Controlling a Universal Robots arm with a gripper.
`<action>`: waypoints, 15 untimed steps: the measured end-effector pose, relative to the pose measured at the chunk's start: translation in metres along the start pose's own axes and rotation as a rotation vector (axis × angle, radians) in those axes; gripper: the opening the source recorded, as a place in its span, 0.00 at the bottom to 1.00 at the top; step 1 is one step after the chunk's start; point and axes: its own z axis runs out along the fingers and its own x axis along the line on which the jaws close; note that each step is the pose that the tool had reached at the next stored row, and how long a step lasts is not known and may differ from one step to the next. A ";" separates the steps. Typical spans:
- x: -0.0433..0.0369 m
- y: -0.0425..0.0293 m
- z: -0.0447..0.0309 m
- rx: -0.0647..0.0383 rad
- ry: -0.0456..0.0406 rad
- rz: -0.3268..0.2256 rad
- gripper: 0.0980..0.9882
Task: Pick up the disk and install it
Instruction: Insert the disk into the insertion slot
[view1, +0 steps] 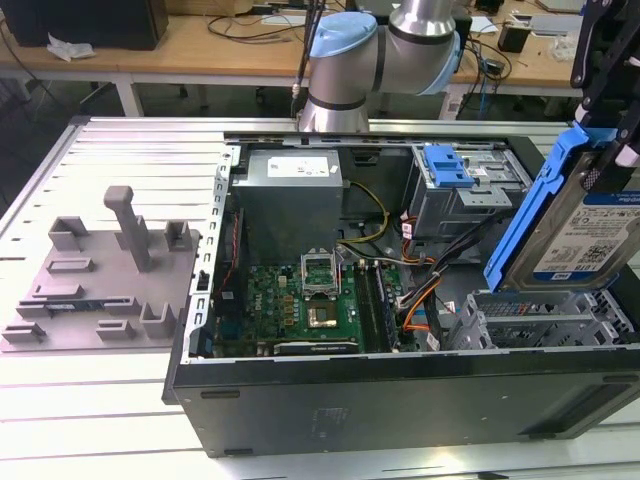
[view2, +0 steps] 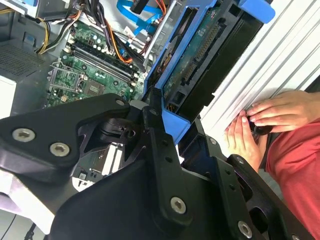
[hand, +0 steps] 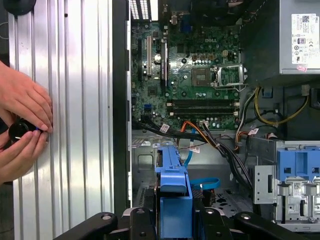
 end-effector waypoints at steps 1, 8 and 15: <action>-0.0003 -0.0007 0.0001 0.000 0.0001 0.000 0.30; -0.0051 -0.0040 0.0015 0.000 -0.0001 0.000 0.30; -0.0096 -0.0041 0.0034 0.000 -0.0005 0.000 0.30</action>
